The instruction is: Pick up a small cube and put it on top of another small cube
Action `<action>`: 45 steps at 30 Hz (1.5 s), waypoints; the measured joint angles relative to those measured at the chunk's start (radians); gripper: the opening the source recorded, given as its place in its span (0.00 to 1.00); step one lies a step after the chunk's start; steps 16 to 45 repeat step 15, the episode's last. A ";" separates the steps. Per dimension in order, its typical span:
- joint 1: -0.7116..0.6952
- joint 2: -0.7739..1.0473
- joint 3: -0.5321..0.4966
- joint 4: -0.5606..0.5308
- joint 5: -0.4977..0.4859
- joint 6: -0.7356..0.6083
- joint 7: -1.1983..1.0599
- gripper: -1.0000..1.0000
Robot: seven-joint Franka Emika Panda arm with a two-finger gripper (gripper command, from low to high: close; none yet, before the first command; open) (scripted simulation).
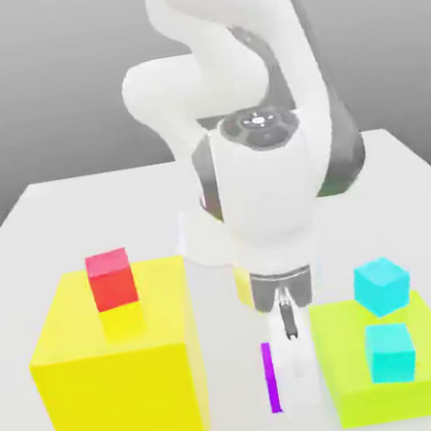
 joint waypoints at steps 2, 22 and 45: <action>0.037 -0.040 0.026 0.008 0.012 -0.046 0.041 0.00; 0.166 -0.021 0.032 0.005 -0.056 -0.029 0.241 1.00; 0.166 -0.021 0.032 0.005 -0.056 -0.029 0.241 1.00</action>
